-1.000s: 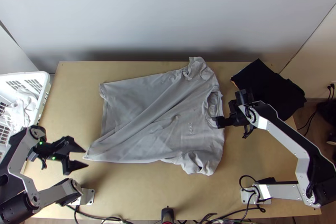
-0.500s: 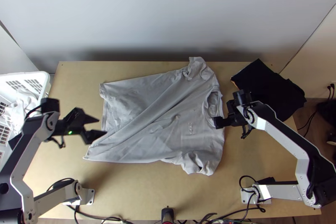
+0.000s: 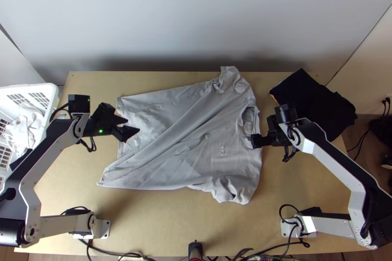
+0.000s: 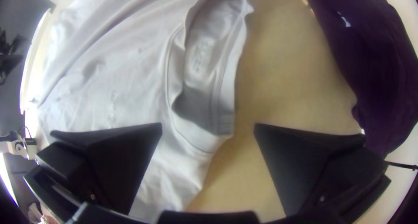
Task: Fold the t-shirt
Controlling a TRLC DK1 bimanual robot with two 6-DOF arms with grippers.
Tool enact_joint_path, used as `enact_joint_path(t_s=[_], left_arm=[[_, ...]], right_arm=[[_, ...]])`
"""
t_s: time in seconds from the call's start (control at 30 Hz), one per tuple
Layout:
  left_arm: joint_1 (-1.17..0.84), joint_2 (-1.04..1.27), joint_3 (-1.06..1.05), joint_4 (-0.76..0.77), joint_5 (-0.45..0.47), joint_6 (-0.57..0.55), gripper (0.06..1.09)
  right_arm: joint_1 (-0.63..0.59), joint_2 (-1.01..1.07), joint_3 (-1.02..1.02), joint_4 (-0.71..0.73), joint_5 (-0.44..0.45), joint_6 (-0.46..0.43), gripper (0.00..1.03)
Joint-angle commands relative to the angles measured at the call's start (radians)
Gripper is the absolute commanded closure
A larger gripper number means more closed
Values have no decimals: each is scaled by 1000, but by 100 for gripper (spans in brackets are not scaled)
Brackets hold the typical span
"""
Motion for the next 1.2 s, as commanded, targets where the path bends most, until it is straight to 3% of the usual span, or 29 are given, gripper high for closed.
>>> enact_joint_path(t_s=[0.0, 0.47, 0.67, 0.9, 1.17], left_arm=[[-40, 9, 53, 16, -29, -102, 11], [-11, 236, 290, -117, -172, -366, 11], [32, 487, 559, -355, -184, -440, 11], [42, 624, 768, -415, -224, -474, 11], [44, 671, 808, -416, -264, -457, 11]], right_arm=[[0, -27, -10, 0, -2, 24, 4], [-57, -16, 46, 0, -2, 19, 4], [-73, 3, 76, 0, -2, 18, 4], [-96, 1, 84, -14, -3, 15, 4], [-101, -7, 81, -25, -3, 18, 4]])
